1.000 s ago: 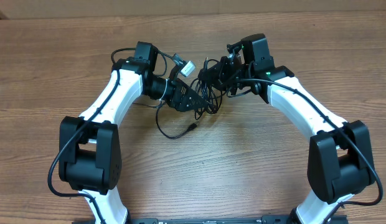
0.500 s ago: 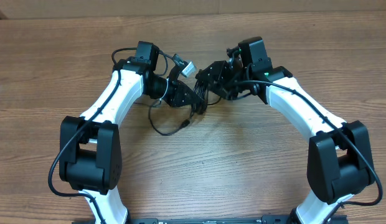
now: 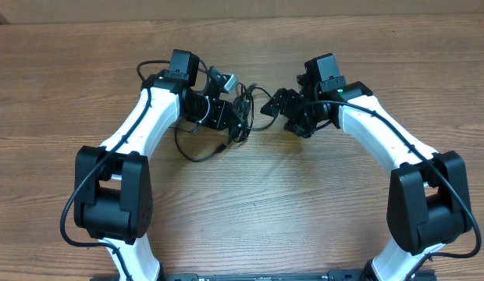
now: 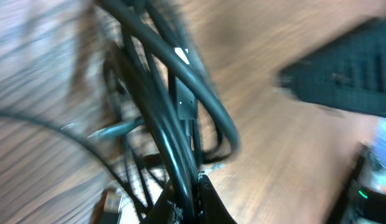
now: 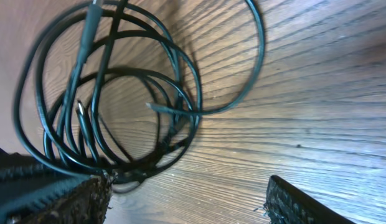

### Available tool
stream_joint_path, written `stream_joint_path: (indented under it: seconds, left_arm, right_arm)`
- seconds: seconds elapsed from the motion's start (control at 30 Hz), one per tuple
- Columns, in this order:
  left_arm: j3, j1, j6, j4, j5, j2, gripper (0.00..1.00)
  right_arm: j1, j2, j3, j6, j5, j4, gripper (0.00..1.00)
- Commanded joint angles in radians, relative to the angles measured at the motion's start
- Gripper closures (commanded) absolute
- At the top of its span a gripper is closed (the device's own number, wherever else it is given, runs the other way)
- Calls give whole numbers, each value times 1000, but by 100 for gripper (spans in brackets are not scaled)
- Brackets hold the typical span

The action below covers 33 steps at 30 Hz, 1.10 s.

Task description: Untangle cables

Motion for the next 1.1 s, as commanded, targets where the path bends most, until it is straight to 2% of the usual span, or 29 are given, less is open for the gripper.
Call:
stream_joint_path:
  seconds: [0.0, 0.1, 0.23, 0.33, 0.43, 0.53, 0.67, 0.73, 0.8, 0.93, 1.07]
  left_arm:
    - [-2, -4, -99, 4, -174, 10, 96]
    - [-2, -12, -117, 5, -199, 10, 96]
    - [-2, -43, -134, 7, -303, 10, 96]
    - [-2, -71, -156, 15, -389, 10, 95]
    - [-2, -89, -169, 17, -429, 10, 95]
    - [-2, -94, -169, 19, -412, 10, 96]
    - [-2, -94, -164, 19, -406, 10, 96]
    - [-2, -93, -138, 19, -361, 10, 96]
    - [-2, -93, -93, 19, -291, 10, 96]
    - [-2, -93, -37, 18, -179, 10, 96]
    - [-2, -93, -19, 18, -143, 10, 96]
  right_arm:
    - [-23, -18, -1, -32, 30, -4, 22]
    - [-35, -18, -1, -46, 39, -19, 22]
    - [-53, -18, -1, -58, 67, -51, 22]
    - [-58, -18, -1, -73, 46, -59, 36]
    - [-42, -18, -1, -169, -5, -43, 49]
    - [-8, -18, -1, -218, -5, -27, 59]
    - [35, -17, -1, -237, -5, 14, 65]
    - [51, -17, -1, -237, -5, 37, 62]
    - [64, -17, -1, -237, -5, 52, 49]
    - [87, -17, -1, -266, -9, 73, 48]
    - [98, -17, -1, -286, -9, 81, 48]
